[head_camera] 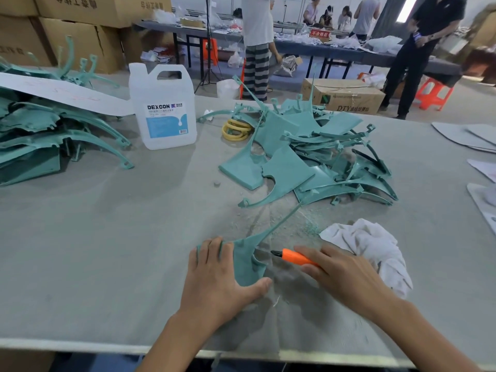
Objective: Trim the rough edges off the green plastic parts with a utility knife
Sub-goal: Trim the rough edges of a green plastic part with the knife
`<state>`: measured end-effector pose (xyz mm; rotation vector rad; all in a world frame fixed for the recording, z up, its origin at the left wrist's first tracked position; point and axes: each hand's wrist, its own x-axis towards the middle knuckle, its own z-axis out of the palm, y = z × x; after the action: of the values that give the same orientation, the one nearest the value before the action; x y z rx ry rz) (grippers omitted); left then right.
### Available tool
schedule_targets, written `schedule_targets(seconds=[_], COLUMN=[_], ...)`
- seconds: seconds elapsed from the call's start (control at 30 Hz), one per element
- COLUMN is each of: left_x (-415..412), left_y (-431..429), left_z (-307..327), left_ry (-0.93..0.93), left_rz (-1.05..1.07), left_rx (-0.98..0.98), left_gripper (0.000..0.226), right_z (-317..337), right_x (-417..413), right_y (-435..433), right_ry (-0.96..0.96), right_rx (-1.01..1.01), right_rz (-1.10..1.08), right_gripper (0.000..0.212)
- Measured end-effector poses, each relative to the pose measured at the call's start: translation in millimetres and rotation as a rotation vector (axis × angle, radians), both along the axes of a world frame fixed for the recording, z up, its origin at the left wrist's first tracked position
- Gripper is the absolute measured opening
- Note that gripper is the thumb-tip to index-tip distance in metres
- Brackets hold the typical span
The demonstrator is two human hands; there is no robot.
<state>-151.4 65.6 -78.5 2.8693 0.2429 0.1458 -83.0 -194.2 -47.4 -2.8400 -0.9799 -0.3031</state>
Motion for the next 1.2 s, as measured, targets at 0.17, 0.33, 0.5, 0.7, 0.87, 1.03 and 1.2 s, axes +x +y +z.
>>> schedule_targets(seconds=[0.17, 0.33, 0.5, 0.7, 0.87, 1.03, 1.2], left_x=[0, -1, -1, 0, -1, -2, -2], left_y=[0, 0, 0, -1, 0, 0, 0], left_z=[1, 2, 1, 0, -1, 1, 2], left_ry=[0.011, 0.003, 0.003, 0.000, -0.006, -0.013, -0.006], left_rz=[-0.001, -0.011, -0.006, -0.002, -0.008, -0.011, -0.012], left_rx=[0.005, -0.011, -0.015, -0.004, -0.001, -0.004, -0.014], left_gripper=[0.107, 0.103, 0.103, 0.103, 0.102, 0.097, 0.097], right_z=[-4, 6, 7, -3, -1, 25, 34], right_x=[4, 21, 30, 18, 12, 32, 21], right_y=[1, -2, -7, -5, 19, -6, -11], right_ry=[0.104, 0.067, -0.107, 0.234, 0.336, 0.153, -0.067], right_rx=[0.046, -0.111, -0.073, 0.015, -0.022, 0.104, 0.197], right_rz=[-0.039, -0.074, 0.044, -0.025, -0.055, -0.280, -0.328], right_gripper=[0.065, 0.067, 0.058, 0.064, 0.070, 0.056, 0.052])
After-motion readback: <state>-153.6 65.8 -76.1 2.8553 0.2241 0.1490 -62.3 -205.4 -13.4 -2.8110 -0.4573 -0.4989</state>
